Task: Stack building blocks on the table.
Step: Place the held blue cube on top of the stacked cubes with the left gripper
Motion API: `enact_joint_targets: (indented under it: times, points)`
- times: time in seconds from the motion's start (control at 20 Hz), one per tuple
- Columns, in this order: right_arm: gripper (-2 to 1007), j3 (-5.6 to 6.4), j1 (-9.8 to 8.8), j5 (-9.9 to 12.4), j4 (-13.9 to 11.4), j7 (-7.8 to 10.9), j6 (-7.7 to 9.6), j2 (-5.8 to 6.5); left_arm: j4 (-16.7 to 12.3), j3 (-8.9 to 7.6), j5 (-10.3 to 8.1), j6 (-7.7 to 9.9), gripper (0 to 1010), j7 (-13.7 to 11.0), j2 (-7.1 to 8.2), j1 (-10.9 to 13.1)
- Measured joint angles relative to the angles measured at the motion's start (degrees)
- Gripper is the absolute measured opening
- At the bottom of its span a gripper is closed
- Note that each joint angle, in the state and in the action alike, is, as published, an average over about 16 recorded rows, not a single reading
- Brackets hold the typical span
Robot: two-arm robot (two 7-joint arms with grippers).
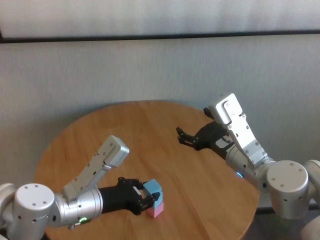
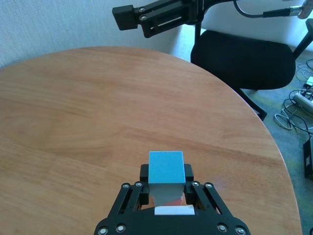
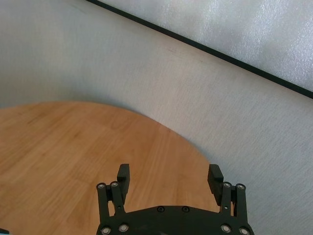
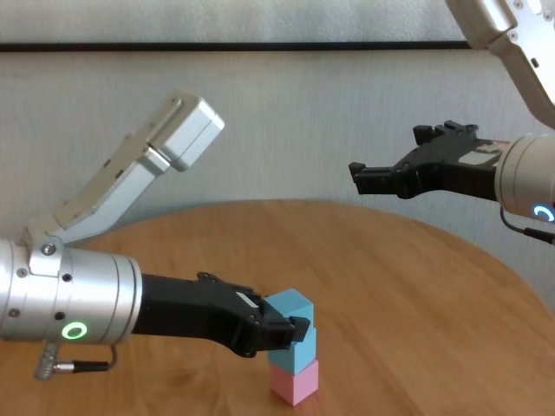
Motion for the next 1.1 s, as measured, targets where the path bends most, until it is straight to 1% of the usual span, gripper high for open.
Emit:
enact_joint_targets:
  times: [0.3,0.65,0.85,1.1]
  points:
    - [1005,0.0,0.0,0.0,0.0,0.0,0.0,0.0,0.3,0.53,0.0,-0.2,397,0.1,0.29,-0.4]
    - [1005,0.0,0.0,0.0,0.0,0.0,0.0,0.0,0.4,0.62,-0.09,-0.37,405,0.0,0.38,-0.5]
    - [1005,0.0,0.0,0.0,0.0,0.0,0.0,0.0,0.4,0.59,-0.08,-0.31,448,0.0,0.38,-0.5]
    - [1005,0.0,0.0,0.0,0.0,0.0,0.0,0.0,0.3,0.54,-0.06,-0.2,555,0.1,0.36,-0.5]
